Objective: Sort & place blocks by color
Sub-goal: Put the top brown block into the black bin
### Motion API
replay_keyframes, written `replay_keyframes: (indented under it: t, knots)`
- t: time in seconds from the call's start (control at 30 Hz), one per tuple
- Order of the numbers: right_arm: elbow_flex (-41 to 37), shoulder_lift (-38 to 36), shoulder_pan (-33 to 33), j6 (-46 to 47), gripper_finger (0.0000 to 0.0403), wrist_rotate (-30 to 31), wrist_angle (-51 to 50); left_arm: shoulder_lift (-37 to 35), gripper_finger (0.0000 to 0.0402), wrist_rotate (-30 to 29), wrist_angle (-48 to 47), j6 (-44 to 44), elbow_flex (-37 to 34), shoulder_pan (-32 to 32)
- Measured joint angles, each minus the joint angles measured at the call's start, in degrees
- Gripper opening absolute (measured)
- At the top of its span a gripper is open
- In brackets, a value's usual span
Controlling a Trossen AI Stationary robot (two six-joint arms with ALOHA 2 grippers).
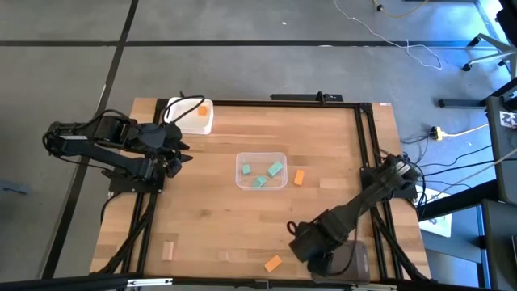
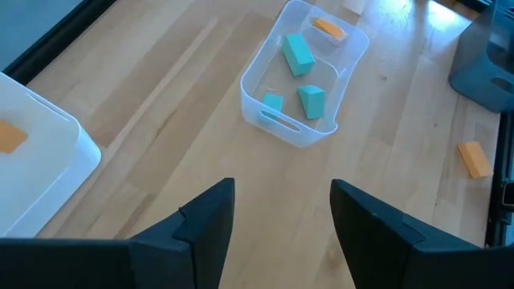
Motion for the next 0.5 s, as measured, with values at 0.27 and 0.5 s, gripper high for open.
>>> replay_keyframes:
  t: [0.27,0.5]
  knots:
    - [-0.04,5.16,0.22,-5.55,0.0134,-0.47,0.60,0.00,0.0198,0.99,0.01,-0.01,0.00,0.00]
    - [-0.04,8.08,0.24,-9.51,0.0135,-0.26,2.18,0.00,0.0198,2.82,0.04,-0.03,0.00,0.00]
